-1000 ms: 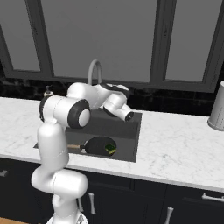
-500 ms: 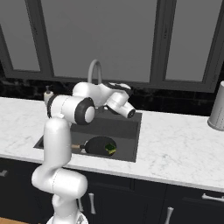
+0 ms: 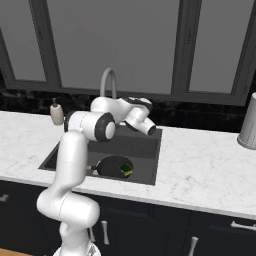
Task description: Pick the pan and sponge and place them into the sink. Then turn on the water.
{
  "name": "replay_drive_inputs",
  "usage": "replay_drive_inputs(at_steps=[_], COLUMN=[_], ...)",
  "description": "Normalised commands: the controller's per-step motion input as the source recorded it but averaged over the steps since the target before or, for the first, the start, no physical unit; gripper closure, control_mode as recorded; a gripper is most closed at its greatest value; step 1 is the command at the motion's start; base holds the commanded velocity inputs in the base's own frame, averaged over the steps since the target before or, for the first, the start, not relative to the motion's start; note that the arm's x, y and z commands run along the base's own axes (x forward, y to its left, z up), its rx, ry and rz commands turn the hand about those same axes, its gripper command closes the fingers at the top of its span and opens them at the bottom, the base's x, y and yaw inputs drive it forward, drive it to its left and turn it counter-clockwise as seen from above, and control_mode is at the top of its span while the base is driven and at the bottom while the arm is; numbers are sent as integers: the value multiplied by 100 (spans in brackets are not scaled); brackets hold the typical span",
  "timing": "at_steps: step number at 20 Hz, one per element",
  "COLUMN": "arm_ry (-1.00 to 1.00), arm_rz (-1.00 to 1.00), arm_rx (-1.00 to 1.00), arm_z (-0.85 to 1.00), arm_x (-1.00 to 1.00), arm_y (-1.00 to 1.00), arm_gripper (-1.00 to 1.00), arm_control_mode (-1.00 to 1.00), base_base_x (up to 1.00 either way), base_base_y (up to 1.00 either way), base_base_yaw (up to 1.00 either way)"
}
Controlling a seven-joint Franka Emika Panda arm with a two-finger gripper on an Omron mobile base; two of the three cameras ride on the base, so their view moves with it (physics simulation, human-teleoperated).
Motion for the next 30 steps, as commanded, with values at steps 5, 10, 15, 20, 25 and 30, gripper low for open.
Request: replay_drive_inputs(at_steps=[5, 10, 15, 20, 25, 30], arm_ry=[0, 0, 0, 0, 1, 8], arm_rz=[2, 1, 0, 0, -1, 0], arm_rx=[1, 0, 0, 3, 13, 22], arm_z=[-17, -10, -10, -1, 0, 0], arm_x=[39, 40, 46, 15, 4, 29], arm_y=[-3, -2, 0, -23, -68, -98], arm_gripper=[-100, 100, 100, 100, 100, 100], arm_control_mode=[-100, -100, -100, -100, -100, -100], base_base_x=[0, 0, 0, 0, 0, 0], base_base_y=[0, 0, 0, 0, 0, 0], base_base_yaw=[0, 0, 0, 0, 0, 0])
